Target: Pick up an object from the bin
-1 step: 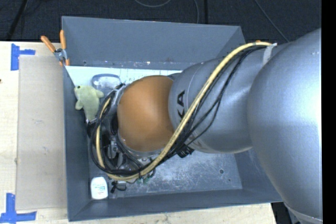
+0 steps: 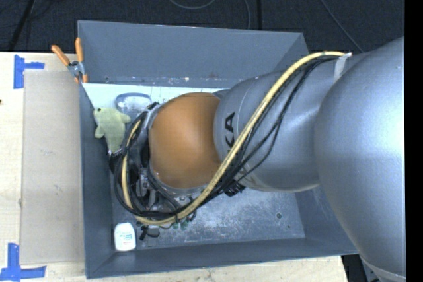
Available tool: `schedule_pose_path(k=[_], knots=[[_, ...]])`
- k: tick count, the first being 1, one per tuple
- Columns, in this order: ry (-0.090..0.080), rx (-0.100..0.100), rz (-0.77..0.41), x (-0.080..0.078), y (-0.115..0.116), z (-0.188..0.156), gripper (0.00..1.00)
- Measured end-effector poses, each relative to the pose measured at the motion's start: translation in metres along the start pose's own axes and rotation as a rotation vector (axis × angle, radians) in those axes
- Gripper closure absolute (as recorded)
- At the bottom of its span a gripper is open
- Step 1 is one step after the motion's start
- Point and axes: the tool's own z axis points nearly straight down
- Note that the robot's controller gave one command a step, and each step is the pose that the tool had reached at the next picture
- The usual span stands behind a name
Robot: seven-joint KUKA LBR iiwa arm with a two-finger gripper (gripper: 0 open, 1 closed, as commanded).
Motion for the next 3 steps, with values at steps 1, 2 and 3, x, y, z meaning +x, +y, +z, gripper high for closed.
schedule_pose_path(k=[1, 2, 3], knots=[[-0.003, -0.002, 0.188, -0.004, -0.003, 0.025, 0.0], [-0.006, -0.004, 0.367, -0.002, -0.001, 0.051, 0.0], [-0.006, 0.001, 0.015, 0.003, -0.008, 0.051, 0.0]])
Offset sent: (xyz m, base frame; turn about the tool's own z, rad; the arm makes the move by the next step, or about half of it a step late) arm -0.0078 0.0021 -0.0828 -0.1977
